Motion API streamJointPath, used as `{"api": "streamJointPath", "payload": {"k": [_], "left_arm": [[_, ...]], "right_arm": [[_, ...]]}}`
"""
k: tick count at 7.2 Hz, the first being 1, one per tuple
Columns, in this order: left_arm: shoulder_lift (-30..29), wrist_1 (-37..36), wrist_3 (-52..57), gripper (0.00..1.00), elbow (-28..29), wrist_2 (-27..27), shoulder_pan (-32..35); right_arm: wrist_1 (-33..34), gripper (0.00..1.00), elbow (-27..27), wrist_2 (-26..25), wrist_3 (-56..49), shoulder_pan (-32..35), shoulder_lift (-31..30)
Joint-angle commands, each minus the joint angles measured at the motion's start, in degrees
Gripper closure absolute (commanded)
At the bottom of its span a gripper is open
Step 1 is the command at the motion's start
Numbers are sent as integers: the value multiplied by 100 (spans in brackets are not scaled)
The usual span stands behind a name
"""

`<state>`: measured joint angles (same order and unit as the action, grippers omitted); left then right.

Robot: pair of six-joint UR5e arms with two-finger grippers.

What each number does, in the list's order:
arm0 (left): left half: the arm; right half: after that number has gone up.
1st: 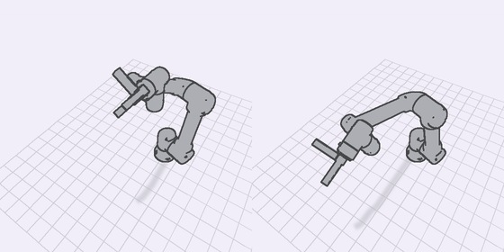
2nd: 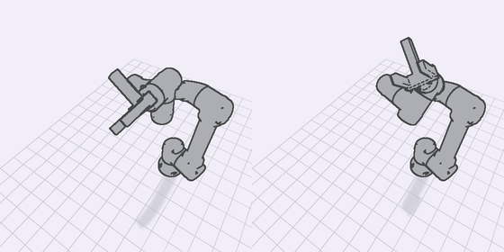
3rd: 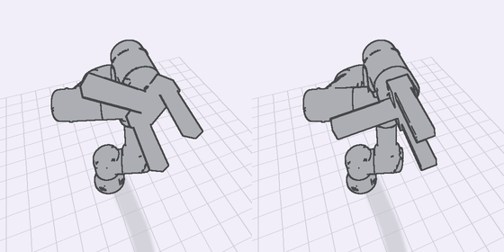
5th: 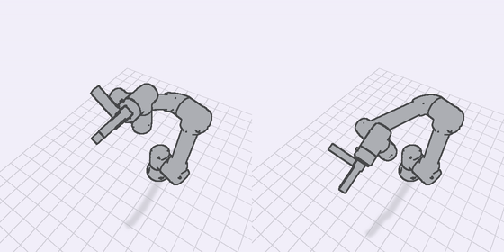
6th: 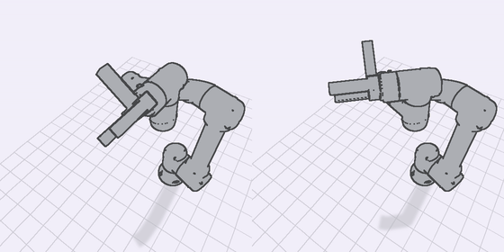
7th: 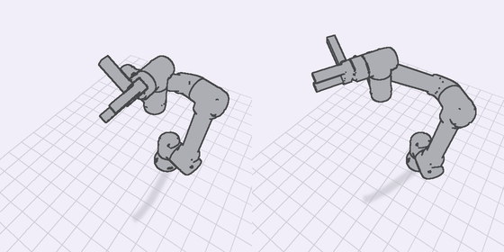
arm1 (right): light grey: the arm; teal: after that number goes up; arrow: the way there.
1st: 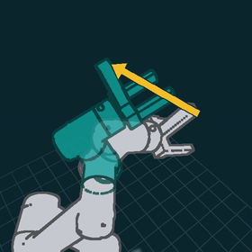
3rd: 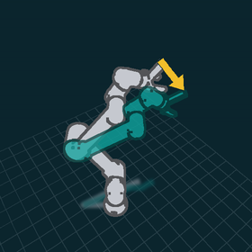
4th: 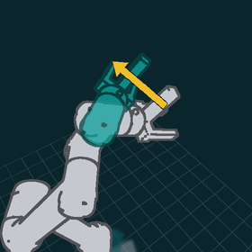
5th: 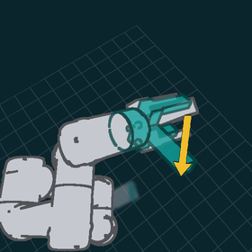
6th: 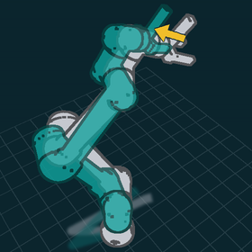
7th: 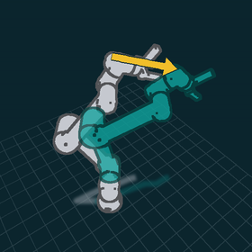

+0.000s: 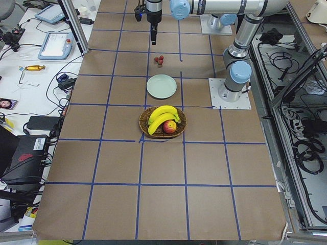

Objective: Collect all strawberries into plate

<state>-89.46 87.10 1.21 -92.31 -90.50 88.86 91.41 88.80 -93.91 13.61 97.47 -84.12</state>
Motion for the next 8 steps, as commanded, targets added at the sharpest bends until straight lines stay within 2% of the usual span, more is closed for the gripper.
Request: {"api": "streamJointPath", "payload": {"k": [1, 3, 4, 6, 8], "left_arm": [[7, 0, -16, 0, -41, 15, 9], [25, -9, -16, 0, -41, -11, 26], [25, -9, -16, 0, -32, -2, 26], [25, -9, -16, 0, -41, -2, 26], [25, -9, -16, 0, -41, -2, 26]], "right_arm": [[-678, 0, -539, -233, -535, -307, -52], [-20, 0, -557, -287, -509, -299, -61], [-27, 0, -662, -199, -509, -307, -78], [0, 0, -558, 457, -535, -290, -175], [9, 0, -488, 487, -422, -177, -175]]}}
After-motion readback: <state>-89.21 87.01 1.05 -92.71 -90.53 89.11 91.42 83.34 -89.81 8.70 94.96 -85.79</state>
